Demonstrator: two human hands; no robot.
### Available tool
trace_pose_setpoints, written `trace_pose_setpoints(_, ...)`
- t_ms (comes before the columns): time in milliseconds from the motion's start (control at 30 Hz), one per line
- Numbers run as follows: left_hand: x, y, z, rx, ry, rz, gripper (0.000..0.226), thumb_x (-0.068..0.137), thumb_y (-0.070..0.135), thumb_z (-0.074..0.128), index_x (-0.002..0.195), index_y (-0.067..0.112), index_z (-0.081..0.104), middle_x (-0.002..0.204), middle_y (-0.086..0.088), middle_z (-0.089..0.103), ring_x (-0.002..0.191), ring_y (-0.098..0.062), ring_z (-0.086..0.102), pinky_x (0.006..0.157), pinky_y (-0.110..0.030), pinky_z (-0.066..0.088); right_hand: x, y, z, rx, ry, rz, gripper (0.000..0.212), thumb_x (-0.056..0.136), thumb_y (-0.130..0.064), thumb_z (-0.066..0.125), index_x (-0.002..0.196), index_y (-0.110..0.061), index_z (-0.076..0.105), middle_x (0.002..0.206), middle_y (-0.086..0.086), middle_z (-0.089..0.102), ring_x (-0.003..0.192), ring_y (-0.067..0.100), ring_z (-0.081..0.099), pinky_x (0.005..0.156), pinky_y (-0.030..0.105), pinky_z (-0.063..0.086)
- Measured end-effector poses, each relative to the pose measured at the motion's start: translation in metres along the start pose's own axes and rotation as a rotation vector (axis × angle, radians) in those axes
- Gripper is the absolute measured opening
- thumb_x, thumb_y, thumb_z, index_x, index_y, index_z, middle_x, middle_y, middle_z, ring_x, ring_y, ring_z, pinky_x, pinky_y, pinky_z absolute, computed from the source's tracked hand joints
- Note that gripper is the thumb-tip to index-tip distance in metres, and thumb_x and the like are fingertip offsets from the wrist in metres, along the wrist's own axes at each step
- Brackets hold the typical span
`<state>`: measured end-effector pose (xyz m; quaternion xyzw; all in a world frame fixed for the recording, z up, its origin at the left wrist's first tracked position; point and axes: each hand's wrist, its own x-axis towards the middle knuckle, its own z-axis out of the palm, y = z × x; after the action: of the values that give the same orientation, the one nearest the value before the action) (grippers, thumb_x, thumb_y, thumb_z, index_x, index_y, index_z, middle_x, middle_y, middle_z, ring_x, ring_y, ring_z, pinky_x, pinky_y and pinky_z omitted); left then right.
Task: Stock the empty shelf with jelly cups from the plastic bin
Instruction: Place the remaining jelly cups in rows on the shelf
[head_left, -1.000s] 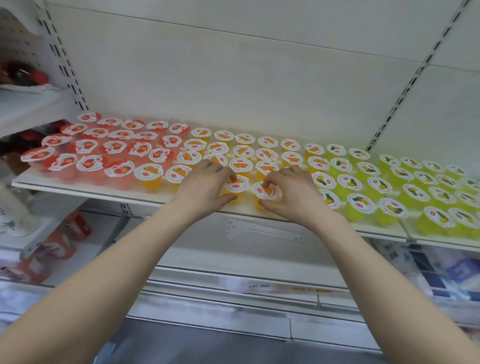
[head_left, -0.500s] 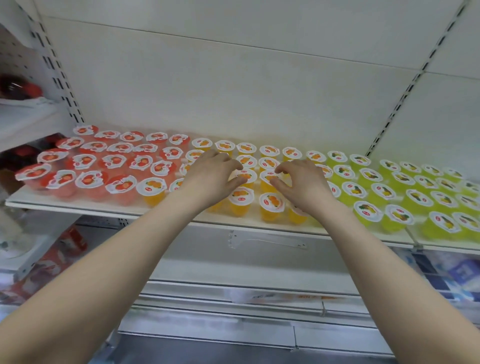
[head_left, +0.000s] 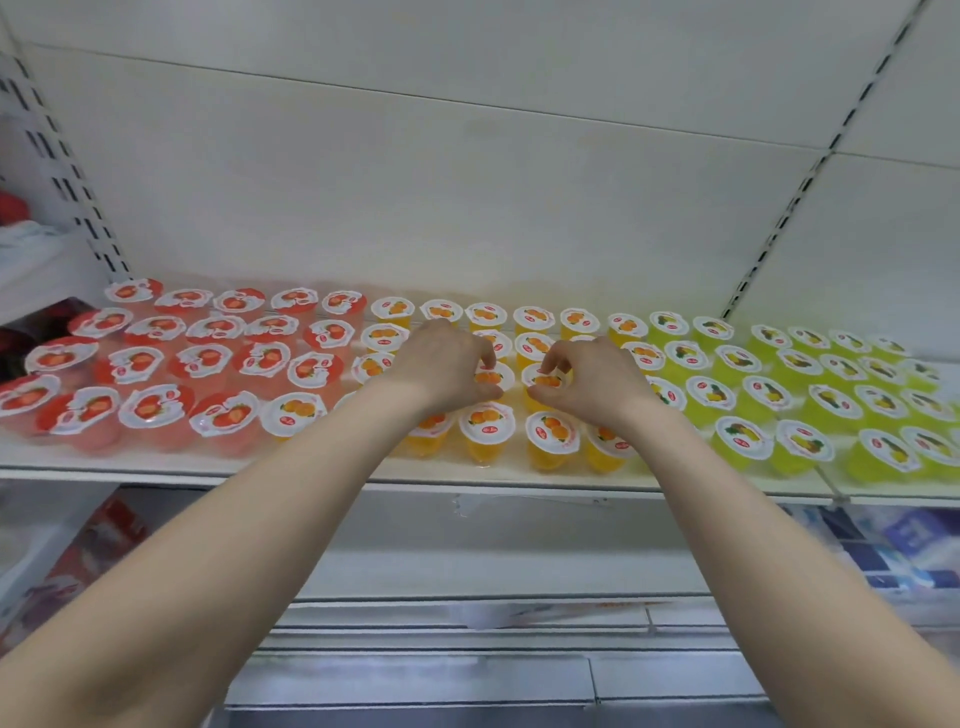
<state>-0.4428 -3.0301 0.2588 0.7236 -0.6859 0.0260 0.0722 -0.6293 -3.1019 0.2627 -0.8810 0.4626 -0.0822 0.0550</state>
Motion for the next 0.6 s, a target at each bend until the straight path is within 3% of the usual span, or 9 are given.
trace_pose_setpoints(133,0.006,-0.009,0.001,0.037,-0.003,0.067,0.047,0.082,0.068,0.054,0.113,0.035,0.066,0.105,0.004,0.069,0.104,-0.022,0.056,0.086,-0.036,0.048,-0.001,-0.002,-0.001,0.007,0.002,0.028,0.039,0.081,-0.061,0.060,0.106,-0.032,0.065,0.110,-0.007,0.066,0.106,0.018,0.056,0.084,0.038,0.050)
trace_pose_setpoints(267,0.017,-0.021,0.001,-0.008,0.098,0.066,0.041,0.085,0.064,0.052,0.106,0.033,0.070,0.104,0.003,0.071,0.100,-0.021,0.060,0.083,-0.035,0.049,0.005,0.007,-0.001,0.095,0.145,0.065,0.033,0.088,-0.054,0.057,0.106,-0.028,0.067,0.105,-0.007,0.069,0.100,0.018,0.060,0.080,0.035,0.050)
trace_pose_setpoints(433,0.040,-0.026,-0.001,-0.040,0.158,-0.001,0.036,0.094,0.047,0.053,0.123,0.027,0.063,0.119,-0.002,0.064,0.111,-0.025,0.053,0.089,-0.036,0.044,0.032,0.017,-0.004,0.111,0.266,0.023,0.027,0.091,-0.040,0.059,0.109,-0.023,0.069,0.104,-0.004,0.071,0.103,0.025,0.057,0.085,0.040,0.047)
trace_pose_setpoints(600,0.070,-0.030,0.004,-0.024,0.120,-0.062,0.040,0.096,0.042,0.052,0.131,0.024,0.058,0.127,-0.003,0.062,0.115,-0.027,0.052,0.094,-0.038,0.045,0.076,0.023,-0.003,0.006,0.183,-0.017,0.031,0.091,-0.041,0.058,0.117,-0.025,0.066,0.112,-0.001,0.069,0.110,0.027,0.054,0.090,0.043,0.045)
